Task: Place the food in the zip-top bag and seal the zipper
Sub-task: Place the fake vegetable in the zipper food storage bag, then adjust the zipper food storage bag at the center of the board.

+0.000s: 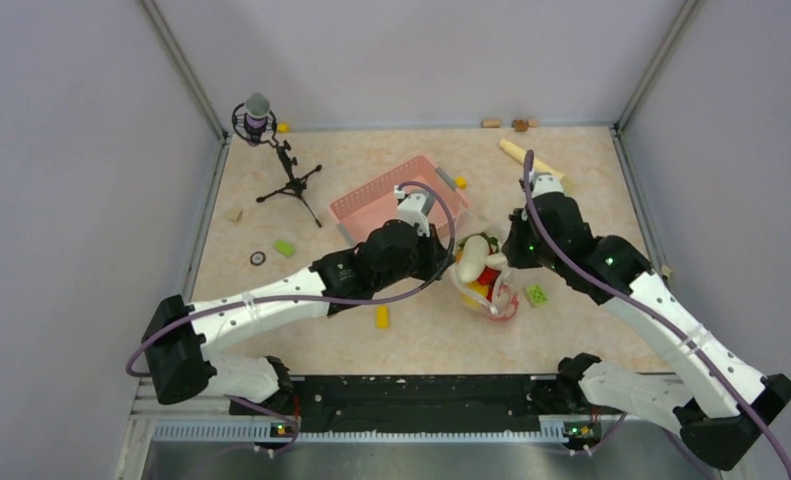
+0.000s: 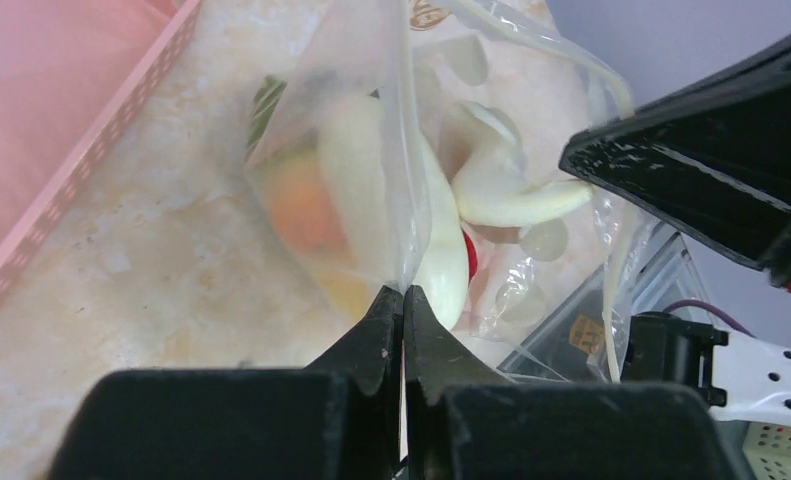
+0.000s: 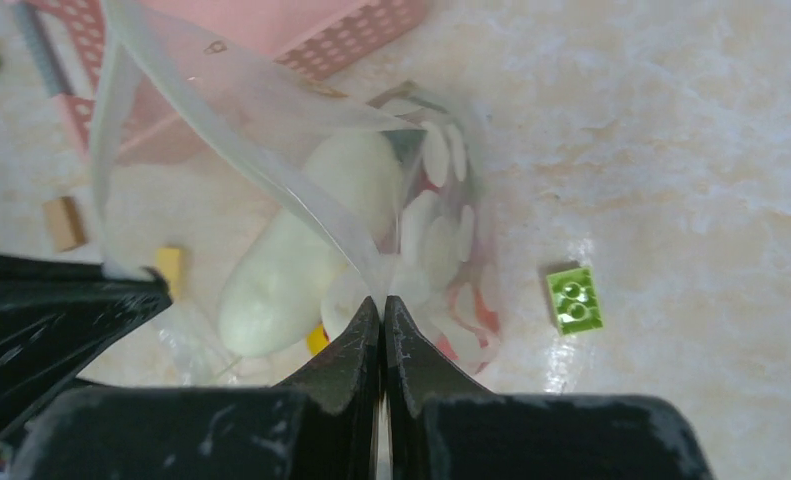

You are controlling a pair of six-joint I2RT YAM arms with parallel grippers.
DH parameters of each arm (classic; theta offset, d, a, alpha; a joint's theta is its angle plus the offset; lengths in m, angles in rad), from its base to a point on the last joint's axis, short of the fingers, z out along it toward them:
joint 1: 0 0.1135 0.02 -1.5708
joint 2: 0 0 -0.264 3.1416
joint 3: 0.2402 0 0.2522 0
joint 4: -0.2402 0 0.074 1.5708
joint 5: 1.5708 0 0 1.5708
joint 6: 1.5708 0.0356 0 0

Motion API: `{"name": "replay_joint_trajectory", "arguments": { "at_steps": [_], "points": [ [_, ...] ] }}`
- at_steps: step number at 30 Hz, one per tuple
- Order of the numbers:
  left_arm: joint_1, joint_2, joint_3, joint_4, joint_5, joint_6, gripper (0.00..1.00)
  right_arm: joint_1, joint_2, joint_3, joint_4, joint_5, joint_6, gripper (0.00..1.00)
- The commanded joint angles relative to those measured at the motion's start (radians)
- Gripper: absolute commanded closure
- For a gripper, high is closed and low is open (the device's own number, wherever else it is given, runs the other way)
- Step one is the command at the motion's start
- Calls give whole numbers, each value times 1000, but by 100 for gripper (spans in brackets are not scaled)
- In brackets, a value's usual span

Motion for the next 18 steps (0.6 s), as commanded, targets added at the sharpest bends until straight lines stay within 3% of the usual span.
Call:
{"name": "replay_joint_trajectory", "arguments": {
  "at_steps": [1,6,12,14,16,18],
  "points": [
    [18,-74,0,46,32,93,100,9,-99,-61,155,-240,-23,100],
    [38,-64,37,47,108,186,100,10,-161,-158,268,-448,28,100],
    [61,-7,105,15,173,308,100,10,-222,-251,325,-415,95,96],
    [71,14,122,-27,217,316,100,10,-243,-276,314,-361,74,90],
    [76,18,103,-20,249,327,100,9,-257,-296,295,-301,32,74],
    [77,7,70,7,282,343,100,10,-262,-308,280,-210,11,64]
  ]
}}
